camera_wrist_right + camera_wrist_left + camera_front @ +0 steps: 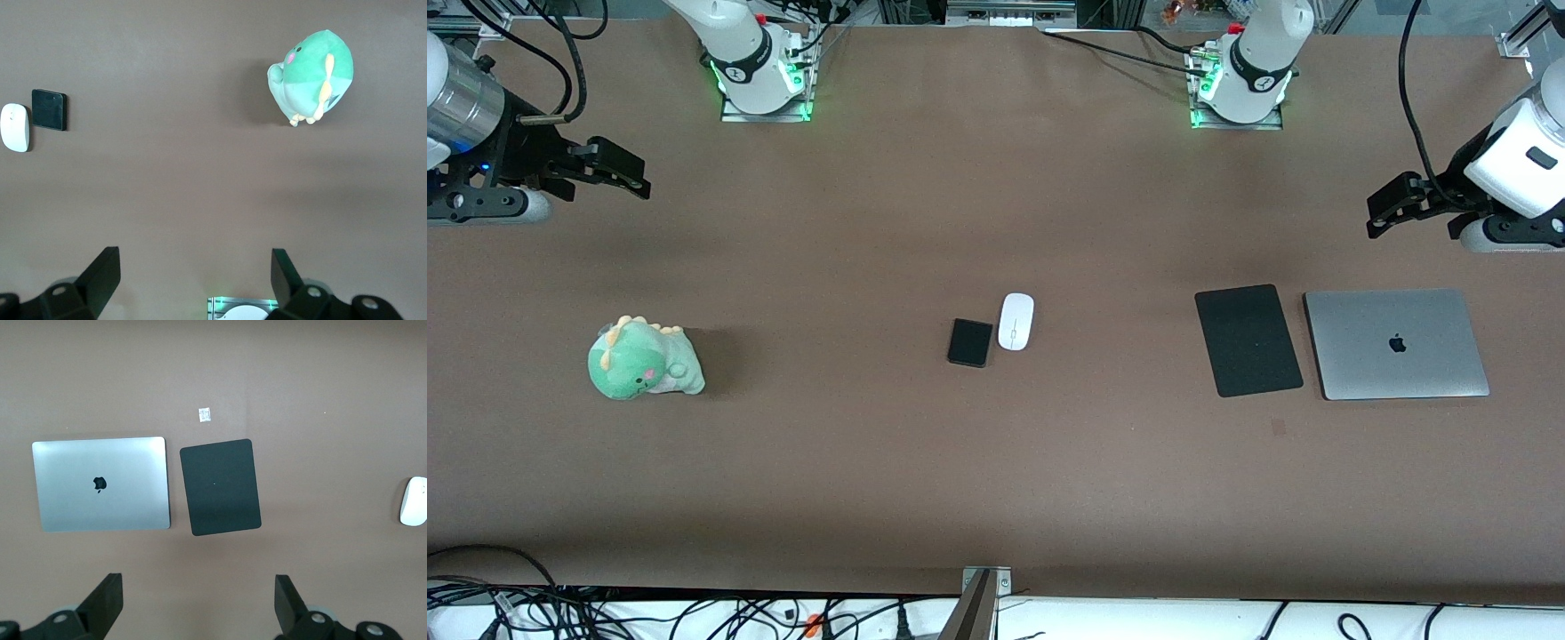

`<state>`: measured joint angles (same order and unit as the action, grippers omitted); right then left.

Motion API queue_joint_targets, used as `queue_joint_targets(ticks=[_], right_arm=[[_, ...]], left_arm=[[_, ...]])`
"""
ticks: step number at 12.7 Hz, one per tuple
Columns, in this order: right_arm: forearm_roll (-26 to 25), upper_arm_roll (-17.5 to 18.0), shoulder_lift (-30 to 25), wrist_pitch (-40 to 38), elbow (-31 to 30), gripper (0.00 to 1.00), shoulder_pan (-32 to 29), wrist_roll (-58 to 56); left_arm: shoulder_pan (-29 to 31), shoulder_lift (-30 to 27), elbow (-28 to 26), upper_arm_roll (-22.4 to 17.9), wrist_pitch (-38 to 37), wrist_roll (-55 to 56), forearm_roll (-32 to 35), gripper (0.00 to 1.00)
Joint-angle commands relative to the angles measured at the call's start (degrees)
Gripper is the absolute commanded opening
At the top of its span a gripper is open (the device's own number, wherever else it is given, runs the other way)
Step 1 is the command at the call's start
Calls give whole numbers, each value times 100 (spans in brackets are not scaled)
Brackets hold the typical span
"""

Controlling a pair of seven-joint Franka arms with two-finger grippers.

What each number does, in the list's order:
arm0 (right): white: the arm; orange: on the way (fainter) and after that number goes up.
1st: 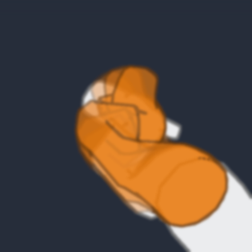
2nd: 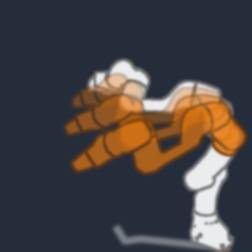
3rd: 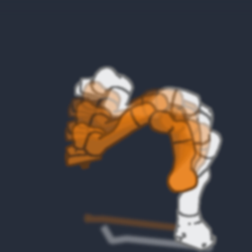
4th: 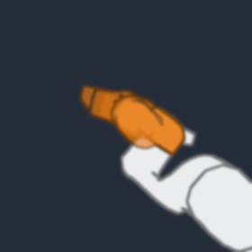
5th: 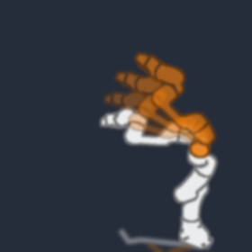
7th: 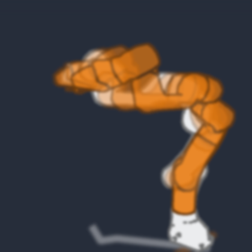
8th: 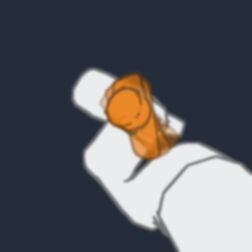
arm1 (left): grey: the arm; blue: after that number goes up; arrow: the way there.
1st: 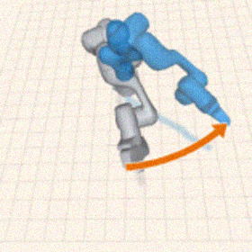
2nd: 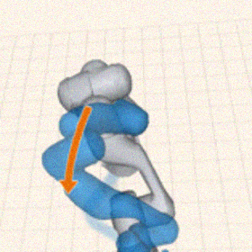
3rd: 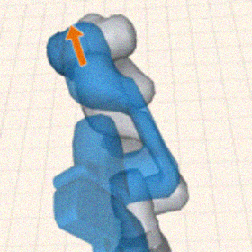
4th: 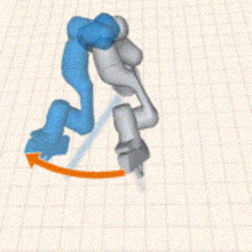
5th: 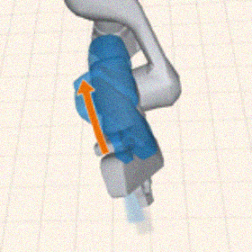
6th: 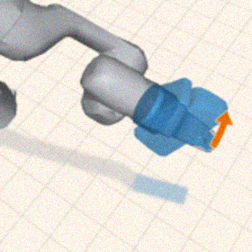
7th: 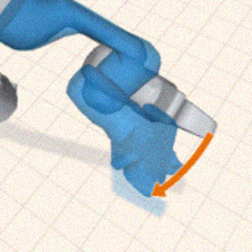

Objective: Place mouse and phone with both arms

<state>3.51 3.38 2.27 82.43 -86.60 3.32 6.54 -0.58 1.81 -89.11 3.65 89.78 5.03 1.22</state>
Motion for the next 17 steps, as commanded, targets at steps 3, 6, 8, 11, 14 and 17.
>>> queue_joint_targets(ticks=[3,6,8,11,14,17], right_arm=[[19,5,-166,28,-129,100,-6,-65],[19,5,-131,71,-120,100,2,-100],[36,5,-87,115,-120,100,2,-126],[28,5,-34,133,-120,100,2,-135],[27,-4,-34,124,-120,100,2,-135],[27,-4,-43,203,-120,100,2,-135]], left_arm=[[41,74,192,13,-145,-151,-60,100],[102,91,192,4,-197,-169,-156,100],[41,152,219,4,-206,-143,-70,100],[102,223,210,4,-382,-108,-139,100],[15,223,201,13,-531,-274,-157,100],[-292,608,218,153,-506,-606,-157,100]])
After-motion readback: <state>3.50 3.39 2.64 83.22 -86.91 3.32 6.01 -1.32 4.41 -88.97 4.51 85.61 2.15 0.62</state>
